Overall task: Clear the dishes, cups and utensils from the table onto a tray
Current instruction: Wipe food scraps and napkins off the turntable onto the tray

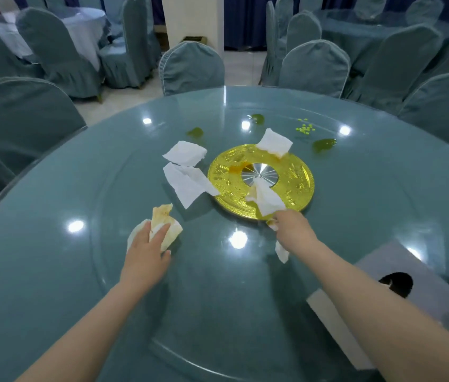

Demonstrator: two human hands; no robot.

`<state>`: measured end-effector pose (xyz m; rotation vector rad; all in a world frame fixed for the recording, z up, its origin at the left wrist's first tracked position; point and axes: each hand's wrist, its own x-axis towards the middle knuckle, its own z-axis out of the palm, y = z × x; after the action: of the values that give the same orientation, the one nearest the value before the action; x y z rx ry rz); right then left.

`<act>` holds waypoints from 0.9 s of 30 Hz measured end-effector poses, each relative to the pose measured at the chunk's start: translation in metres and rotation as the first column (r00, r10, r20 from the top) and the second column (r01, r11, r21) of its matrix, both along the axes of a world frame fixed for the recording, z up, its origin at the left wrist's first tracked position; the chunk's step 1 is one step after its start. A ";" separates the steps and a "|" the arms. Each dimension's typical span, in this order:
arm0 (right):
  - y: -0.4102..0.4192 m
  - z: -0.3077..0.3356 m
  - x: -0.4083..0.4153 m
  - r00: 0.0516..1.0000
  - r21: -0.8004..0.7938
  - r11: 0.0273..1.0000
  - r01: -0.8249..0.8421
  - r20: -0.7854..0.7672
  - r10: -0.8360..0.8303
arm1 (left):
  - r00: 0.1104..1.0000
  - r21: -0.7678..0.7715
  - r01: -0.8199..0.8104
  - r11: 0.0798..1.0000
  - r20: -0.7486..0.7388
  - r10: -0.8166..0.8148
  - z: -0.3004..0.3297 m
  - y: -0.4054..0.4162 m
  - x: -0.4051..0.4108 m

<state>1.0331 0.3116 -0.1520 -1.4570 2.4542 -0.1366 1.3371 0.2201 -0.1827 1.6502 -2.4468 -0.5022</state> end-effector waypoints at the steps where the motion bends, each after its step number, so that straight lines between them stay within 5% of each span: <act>1: -0.004 0.000 -0.001 0.999 -0.126 0.991 -0.041 0.013 0.043 | 0.997 -0.009 0.008 1.000 0.071 -0.008 -0.005 -0.003 -0.002; 4: -0.023 -0.006 -0.011 0.989 -0.319 0.937 -0.144 -0.061 0.131 | 0.985 0.044 -0.001 0.999 0.170 -0.006 -0.021 -0.002 -0.009; 6: -0.037 -0.016 -0.022 0.991 -0.182 0.976 -0.123 -0.079 0.110 | 0.986 -0.027 0.042 0.999 0.165 -0.037 -0.031 0.007 -0.012; 11: -0.054 -0.050 -0.051 0.995 0.129 0.987 -0.091 -0.034 0.097 | 0.979 -0.126 0.044 0.991 -0.192 -0.068 -0.028 0.025 -0.018; 13: -0.047 -0.057 -0.052 0.983 0.030 0.994 -0.104 -0.147 0.107 | 0.958 -0.270 0.089 0.959 -0.241 -0.157 -0.021 0.024 -0.023; 16: -0.023 -0.062 -0.037 0.993 -0.143 0.987 -0.079 -0.097 0.066 | 0.931 -0.415 0.103 0.904 -0.279 -0.234 -0.010 0.015 -0.046; 18: 0.002 -0.065 -0.021 0.992 -0.198 0.974 -0.112 -0.078 0.099 | 0.937 -0.494 0.191 0.848 -0.166 -0.308 -0.010 0.003 -0.066; 20: 0.031 -0.068 -0.006 0.994 -0.264 0.959 -0.106 -0.044 0.097 | 0.949 -0.411 0.304 0.859 0.054 -0.310 -0.013 -0.009 -0.084; 23: 0.070 -0.071 0.004 0.998 -0.310 0.949 -0.062 -0.016 0.060 | 0.947 -0.083 0.250 0.965 0.230 -0.225 -0.026 -0.018 -0.103; 25: 0.087 -0.073 -0.001 0.999 -0.292 0.955 -0.049 -0.009 0.049 | 0.930 -0.025 0.275 0.961 0.262 -0.259 -0.034 -0.015 -0.109; 27: 0.091 -0.072 -0.015 0.999 -0.246 0.969 -0.036 0.001 0.037 | 0.962 -0.058 0.263 0.963 0.097 -0.256 -0.034 -0.007 -0.110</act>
<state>1.0180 0.4022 -0.2243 -1.5958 2.4747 -0.4519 1.2274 0.2134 -0.2162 1.3589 -2.7298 -0.3762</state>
